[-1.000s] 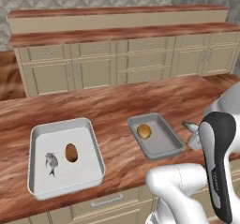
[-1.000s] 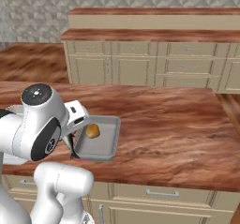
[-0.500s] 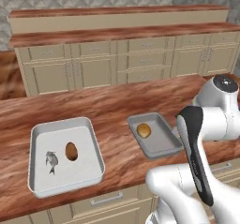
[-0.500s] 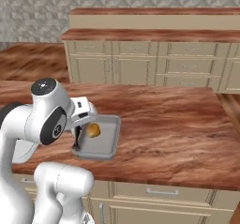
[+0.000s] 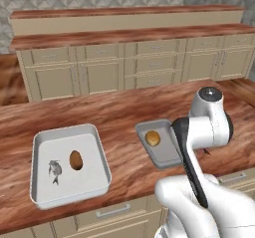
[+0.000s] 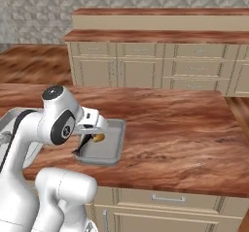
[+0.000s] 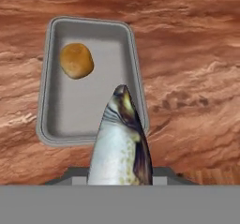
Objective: Place one potato and one fish in each tupperware on the nearby counter, to pack two identical lunches.
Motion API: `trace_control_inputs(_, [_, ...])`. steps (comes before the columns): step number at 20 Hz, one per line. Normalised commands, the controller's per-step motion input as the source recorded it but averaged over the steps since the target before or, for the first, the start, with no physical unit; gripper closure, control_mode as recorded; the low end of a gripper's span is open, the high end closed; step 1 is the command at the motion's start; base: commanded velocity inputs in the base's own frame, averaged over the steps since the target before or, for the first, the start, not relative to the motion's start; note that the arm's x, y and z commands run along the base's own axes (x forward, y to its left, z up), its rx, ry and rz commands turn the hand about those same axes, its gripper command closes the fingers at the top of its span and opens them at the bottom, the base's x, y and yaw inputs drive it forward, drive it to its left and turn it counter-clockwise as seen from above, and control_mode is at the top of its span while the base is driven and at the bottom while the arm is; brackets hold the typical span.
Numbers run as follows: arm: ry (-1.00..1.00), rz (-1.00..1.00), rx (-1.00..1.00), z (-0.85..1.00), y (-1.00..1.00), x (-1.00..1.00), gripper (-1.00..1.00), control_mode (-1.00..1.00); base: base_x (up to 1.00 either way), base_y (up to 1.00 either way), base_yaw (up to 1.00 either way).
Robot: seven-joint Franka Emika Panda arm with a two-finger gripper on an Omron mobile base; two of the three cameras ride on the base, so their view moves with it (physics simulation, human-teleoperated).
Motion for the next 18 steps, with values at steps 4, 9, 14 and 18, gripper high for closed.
trace_control_inputs(4, [0.00, -0.27, 0.16, -0.52, -0.24, 0.52, 1.00, -1.00, 0.00, 0.00, 0.00])
trace_control_inputs(9, [0.00, 0.00, 0.09, -0.24, -0.02, 0.79, 1.00, -1.00, 0.00, 0.00, 0.00])
trace_control_inputs(14, [0.00, 0.06, 0.04, -0.24, 0.00, 0.91, 1.00, -1.00, 0.00, 0.00, 0.00])
trace_control_inputs(18, [0.01, 0.05, 0.00, -0.34, 0.00, 0.82, 1.00, -1.00, 0.00, 0.00, 0.00])
